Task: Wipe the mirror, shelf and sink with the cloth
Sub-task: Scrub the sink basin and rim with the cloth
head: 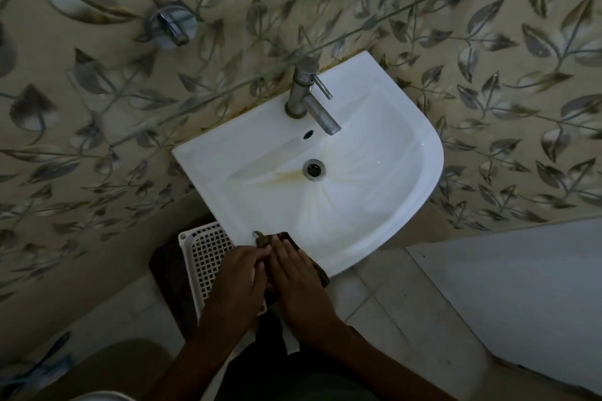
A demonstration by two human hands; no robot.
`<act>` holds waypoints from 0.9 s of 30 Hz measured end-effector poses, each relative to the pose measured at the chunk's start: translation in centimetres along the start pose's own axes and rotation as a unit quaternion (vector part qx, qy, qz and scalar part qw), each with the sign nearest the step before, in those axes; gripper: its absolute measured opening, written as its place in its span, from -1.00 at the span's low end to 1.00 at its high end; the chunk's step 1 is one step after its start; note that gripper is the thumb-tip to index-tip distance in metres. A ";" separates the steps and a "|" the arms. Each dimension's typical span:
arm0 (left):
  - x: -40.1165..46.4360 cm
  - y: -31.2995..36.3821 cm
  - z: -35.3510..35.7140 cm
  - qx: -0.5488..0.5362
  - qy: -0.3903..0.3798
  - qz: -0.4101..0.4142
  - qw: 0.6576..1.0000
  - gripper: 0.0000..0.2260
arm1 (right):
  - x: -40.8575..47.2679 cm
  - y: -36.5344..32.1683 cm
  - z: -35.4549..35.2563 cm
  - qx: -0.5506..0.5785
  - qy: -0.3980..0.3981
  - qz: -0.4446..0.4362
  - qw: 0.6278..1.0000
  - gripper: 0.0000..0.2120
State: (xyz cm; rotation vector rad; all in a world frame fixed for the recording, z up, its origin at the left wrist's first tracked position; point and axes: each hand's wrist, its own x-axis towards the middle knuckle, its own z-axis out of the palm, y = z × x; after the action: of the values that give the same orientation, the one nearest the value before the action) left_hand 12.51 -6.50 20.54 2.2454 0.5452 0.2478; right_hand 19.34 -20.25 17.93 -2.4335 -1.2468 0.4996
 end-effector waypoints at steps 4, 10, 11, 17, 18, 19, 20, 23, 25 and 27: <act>0.3 0.0 1.0 0.016 -0.031 0.020 0.999 -0.69 | -1.1 1.9 -1.9 -0.012 0.000 -0.005 1.000 -0.47; 0.3 3.0 3.6 0.002 -0.045 0.125 0.991 -0.75 | -2.0 12.0 -6.4 -0.114 0.047 0.103 0.987 -0.45; 0.3 3.6 4.0 -0.001 -0.046 0.135 0.990 -0.76 | -1.7 13.8 -7.2 -0.120 0.060 0.126 0.983 -0.47; 0.6 6.1 4.9 -0.016 -0.028 0.174 0.984 -0.78 | -0.1 14.3 -8.0 -0.152 0.078 0.177 0.969 -0.53; 0.7 6.2 4.9 -0.013 -0.023 0.174 0.984 -0.77 | -0.4 13.2 -7.1 -0.151 0.080 0.162 0.972 -0.54; 0.8 6.2 5.2 -0.011 -0.024 0.173 0.985 -0.77 | -0.7 12.0 -6.0 -0.142 0.088 0.142 0.976 -0.56; 0.9 6.3 5.3 -0.007 -0.019 0.170 0.985 -0.77 | -1.0 10.8 -4.8 -0.130 0.104 0.122 0.978 -0.58; 0.9 5.3 7.6 0.015 -0.018 0.132 0.991 -0.71 | -2.0 8.1 -2.0 -0.085 0.106 0.096 0.986 -0.57; 1.3 5.0 9.0 0.015 -0.012 0.122 0.992 -0.64 | -2.1 8.7 -2.2 -0.089 0.112 0.085 0.986 -0.57; 2.3 5.7 8.9 0.012 -0.011 0.135 0.991 -0.69 | -1.7 10.6 -3.9 -0.102 0.123 0.092 0.983 -0.59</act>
State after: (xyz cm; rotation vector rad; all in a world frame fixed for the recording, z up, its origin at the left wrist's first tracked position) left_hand 19.33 -14.77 18.86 2.3394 0.2325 0.3544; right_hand 27.63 -28.01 16.59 -2.6979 -1.0184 0.1142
